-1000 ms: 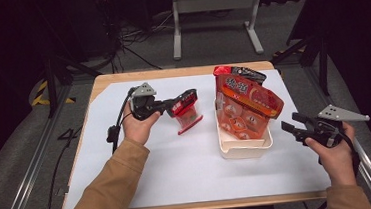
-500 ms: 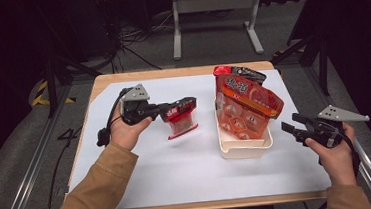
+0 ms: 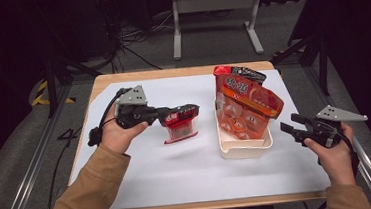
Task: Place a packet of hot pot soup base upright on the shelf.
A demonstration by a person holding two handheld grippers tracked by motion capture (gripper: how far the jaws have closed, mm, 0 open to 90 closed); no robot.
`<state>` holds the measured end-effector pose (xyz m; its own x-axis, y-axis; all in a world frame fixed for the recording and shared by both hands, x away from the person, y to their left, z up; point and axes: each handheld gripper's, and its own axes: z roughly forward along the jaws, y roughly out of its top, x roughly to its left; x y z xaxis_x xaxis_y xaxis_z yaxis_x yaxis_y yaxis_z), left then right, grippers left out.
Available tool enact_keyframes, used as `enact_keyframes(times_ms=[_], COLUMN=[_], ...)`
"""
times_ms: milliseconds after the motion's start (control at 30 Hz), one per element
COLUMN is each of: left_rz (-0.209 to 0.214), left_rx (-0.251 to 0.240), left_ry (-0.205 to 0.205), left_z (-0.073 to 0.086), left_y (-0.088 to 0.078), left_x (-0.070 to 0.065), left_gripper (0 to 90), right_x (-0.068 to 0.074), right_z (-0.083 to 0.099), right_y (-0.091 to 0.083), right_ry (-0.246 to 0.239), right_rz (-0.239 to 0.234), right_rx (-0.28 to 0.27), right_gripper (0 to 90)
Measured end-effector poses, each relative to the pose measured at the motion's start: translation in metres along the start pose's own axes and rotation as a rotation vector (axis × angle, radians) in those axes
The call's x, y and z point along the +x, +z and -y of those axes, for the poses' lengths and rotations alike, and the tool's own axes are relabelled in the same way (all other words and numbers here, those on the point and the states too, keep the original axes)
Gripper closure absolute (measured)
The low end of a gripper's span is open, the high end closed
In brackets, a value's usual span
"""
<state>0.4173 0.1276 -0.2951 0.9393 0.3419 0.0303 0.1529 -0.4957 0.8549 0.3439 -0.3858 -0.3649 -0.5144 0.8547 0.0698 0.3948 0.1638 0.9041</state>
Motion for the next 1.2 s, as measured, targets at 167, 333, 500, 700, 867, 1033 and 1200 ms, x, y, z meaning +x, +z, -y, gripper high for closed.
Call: enact_keyframes(times_ms=[167,333,500,700,867,1033,1200], left_rz=[0.021,0.036,0.051,0.066,0.082,0.101,0.113], left_rx=[-0.010,-0.016,-0.026,-0.038,-0.045,-0.049,-0.057], left_ry=[0.019,0.043,0.062,0.083,0.099,0.117,0.128], left_z=[-0.006,-0.016,-0.023,-0.033,-0.042,-0.050,-0.057], left_y=[-0.002,-0.003,-0.001,0.000,0.004,0.010,0.015], left_x=[-0.005,-0.009,-0.013,-0.018,-0.021,-0.024,-0.027], left_gripper=[90.0,90.0,90.0,90.0,90.0,90.0,90.0], right_x=[-0.001,-0.002,-0.002,-0.003,-0.004,-0.005,-0.007], right_z=[0.001,0.001,0.002,0.005,0.007,0.010,0.014], right_y=[0.000,0.001,0.004,0.006,0.005,0.002,0.000], right_ry=[-0.001,-0.028,-0.070,-0.056,-0.051,-0.051,-0.024], right_rz=[0.003,0.013,0.022,0.016,0.024,0.033,0.015], right_rx=[0.005,0.021,0.060,0.077,0.090,0.104,0.073], right_gripper=[40.4,41.9,43.0,40.9,40.4,40.6,41.9])
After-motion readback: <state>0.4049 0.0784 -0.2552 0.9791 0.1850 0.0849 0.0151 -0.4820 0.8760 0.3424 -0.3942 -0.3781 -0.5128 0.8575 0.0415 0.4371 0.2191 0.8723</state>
